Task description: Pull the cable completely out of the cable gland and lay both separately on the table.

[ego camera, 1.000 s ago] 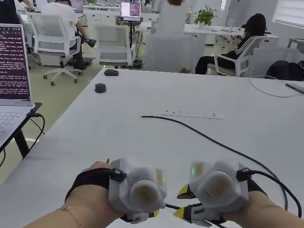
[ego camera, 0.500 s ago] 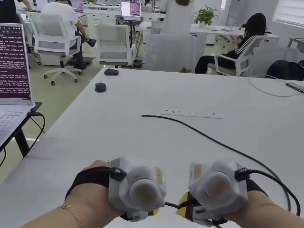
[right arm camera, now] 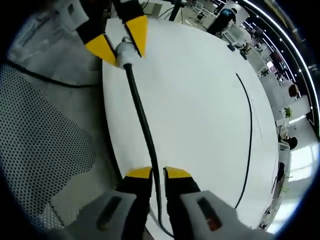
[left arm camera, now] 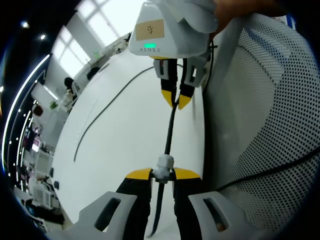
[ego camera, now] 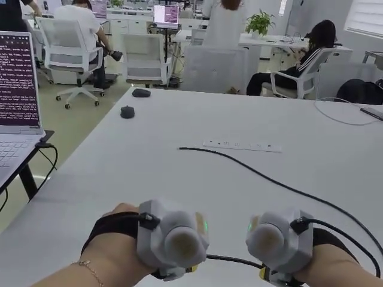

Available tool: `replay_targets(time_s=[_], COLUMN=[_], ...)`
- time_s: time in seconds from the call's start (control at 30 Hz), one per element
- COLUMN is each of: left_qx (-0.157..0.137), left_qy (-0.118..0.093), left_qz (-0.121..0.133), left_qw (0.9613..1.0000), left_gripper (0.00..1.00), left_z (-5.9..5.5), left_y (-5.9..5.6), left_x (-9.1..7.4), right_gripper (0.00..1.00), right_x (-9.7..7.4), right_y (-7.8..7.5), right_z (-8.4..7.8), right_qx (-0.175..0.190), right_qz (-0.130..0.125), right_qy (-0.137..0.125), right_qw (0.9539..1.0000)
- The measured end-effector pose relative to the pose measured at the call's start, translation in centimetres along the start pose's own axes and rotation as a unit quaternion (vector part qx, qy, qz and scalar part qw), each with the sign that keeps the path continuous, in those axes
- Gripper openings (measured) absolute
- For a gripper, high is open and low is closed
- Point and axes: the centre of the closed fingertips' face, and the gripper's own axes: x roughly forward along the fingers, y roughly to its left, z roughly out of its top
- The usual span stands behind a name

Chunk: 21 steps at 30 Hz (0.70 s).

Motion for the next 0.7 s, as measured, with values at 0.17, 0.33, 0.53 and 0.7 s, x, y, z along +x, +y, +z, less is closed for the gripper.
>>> replay_targets(time_s=[0.17,0.33,0.53,0.7], left_qx=[0.007,0.011,0.014,0.006], left_qy=[-0.001,-0.005,-0.004,-0.002], left_qz=[-0.003,-0.004,-0.007,0.001], left_qw=[1.0000,0.9999,0.9999,1.0000], left_gripper=[0.16,0.16,0.16,0.16], left_z=[0.1,0.2,0.3,0.1], left_y=[-0.2,-0.3,-0.5,0.1], left_x=[0.1,0.0,0.1,0.0], right_gripper=[0.21,0.17,0.04,0.03], right_x=[-1.4,-3.1,-2.4,-2.2], right_y=[1.6,3.1,2.6,1.8], right_z=[6.1,9.2,8.2,7.3], right_qx=[-0.018,-0.013,-0.043,-0.025], right_qz=[0.030,0.061,0.039,0.029], right_qy=[-0.135,-0.215,-0.187,-0.167], right_qw=[0.9902,0.9746,0.9806,0.9853])
